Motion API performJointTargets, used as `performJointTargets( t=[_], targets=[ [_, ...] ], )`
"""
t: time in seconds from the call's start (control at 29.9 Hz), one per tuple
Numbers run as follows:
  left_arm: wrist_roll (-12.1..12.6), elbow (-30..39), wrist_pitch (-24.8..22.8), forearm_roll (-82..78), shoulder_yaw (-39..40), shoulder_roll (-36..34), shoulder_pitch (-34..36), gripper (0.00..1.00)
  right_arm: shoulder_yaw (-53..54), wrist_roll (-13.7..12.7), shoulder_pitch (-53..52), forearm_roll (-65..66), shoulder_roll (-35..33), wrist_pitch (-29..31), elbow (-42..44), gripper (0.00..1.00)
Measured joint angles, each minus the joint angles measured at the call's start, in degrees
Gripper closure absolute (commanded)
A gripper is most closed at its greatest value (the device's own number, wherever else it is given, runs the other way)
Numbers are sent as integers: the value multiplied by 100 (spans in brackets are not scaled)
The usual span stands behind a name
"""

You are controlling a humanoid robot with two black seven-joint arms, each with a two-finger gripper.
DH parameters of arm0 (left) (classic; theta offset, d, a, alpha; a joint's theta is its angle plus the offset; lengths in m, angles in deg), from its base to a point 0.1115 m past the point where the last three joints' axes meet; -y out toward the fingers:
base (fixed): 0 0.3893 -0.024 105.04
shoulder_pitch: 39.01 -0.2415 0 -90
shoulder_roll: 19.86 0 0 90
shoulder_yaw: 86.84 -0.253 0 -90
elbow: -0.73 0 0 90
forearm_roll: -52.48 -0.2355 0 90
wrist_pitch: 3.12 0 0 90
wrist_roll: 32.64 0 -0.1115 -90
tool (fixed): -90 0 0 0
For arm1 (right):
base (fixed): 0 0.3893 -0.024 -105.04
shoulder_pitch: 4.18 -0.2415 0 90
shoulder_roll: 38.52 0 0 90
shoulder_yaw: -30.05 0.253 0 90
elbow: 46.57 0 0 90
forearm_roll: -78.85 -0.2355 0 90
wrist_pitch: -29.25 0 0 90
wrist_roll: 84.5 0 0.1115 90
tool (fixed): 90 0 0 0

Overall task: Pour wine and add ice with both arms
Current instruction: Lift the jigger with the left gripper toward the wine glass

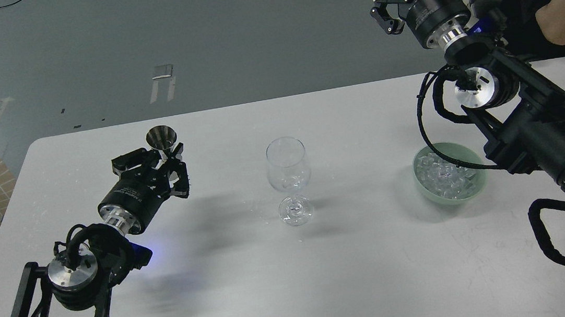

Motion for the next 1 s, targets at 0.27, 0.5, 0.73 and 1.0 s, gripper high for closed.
performJointTargets(
  t=[0.27, 0.5, 0.73, 1.0],
  targets=[
    [-16, 575, 668, -74, -609, -250, 46, 100, 5, 0, 0, -7, -7, 3, -24, 0],
    [138, 743, 1029, -414, -920, -438, 328, 100, 6, 0, 16, -8, -74, 3, -128, 0],
    [260, 816, 1278, -707, -1094, -469, 453, 100, 6, 1, 26, -8, -78, 3, -139, 0],
    [273, 958, 1621, -825, -1358, -542, 703, 100, 11, 2, 48, -8, -106, 11, -183, 0]
  ],
)
